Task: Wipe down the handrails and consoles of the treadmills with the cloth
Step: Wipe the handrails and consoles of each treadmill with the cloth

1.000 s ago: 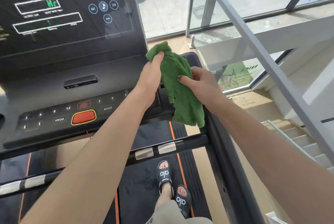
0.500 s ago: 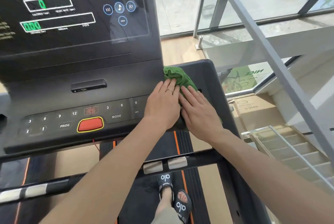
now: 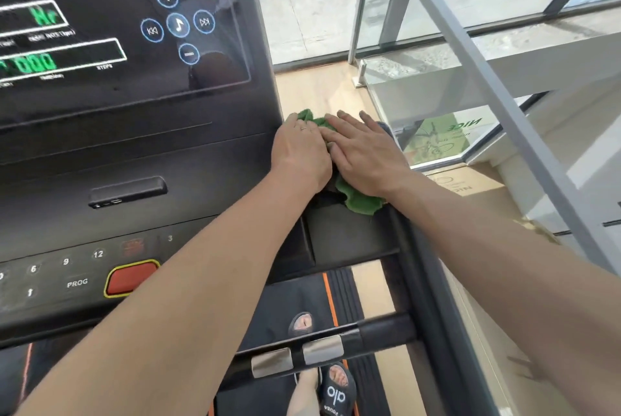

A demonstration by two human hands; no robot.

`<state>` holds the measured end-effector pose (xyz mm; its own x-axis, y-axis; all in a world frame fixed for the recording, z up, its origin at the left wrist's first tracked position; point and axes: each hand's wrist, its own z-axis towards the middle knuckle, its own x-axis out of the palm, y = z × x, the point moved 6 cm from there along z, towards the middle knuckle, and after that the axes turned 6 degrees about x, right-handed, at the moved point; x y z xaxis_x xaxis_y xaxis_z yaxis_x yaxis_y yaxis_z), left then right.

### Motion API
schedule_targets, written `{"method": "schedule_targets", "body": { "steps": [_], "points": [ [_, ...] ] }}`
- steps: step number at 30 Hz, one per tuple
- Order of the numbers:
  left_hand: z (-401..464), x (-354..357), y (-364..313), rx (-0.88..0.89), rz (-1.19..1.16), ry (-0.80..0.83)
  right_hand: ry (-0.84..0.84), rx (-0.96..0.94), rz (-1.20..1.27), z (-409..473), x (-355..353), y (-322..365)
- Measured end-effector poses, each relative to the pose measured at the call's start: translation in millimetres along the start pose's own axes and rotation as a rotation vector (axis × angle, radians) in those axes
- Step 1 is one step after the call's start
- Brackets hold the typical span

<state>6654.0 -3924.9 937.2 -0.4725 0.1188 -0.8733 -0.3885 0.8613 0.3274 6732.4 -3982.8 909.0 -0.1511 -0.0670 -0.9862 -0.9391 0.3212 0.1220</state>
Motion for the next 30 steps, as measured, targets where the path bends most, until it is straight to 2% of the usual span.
{"method": "schedule_targets", "body": {
  "steps": [4, 7, 10, 15, 22, 26, 30],
  "points": [
    [-20.4, 8.2, -8.9, 0.018, -0.119, -0.072, -0.039, 0.059, 0.028, -29.7, 4.4, 1.1],
    [-53.8, 15.5, -18.2, 0.087, -0.201, -0.264, -0.078, 0.136, 0.043, -81.2, 13.7, 6.9],
    [-83.3, 26.4, -22.0, 0.031, -0.291, -0.449, -0.080, 0.183, 0.022, -129.5, 25.8, 18.9],
    [-82.1, 44.1, -25.1, -0.043, -0.322, -0.481, -0.069, 0.153, 0.028, -104.0, 21.4, 7.0],
    [-83.1, 43.9, -25.2, -0.081, -0.421, -0.622, -0.064, 0.294, 0.123, -19.8, 5.7, -11.7],
    [-89.3, 41.8, -25.1, -0.101, -0.453, -0.687, -0.119, 0.260, 0.174, -69.4, 13.0, 8.3],
    [-91.7, 42.4, -23.4, -0.110, -0.429, -0.688, -0.086, 0.064, 0.204, -151.2, 31.2, 60.8]
  ]
}}
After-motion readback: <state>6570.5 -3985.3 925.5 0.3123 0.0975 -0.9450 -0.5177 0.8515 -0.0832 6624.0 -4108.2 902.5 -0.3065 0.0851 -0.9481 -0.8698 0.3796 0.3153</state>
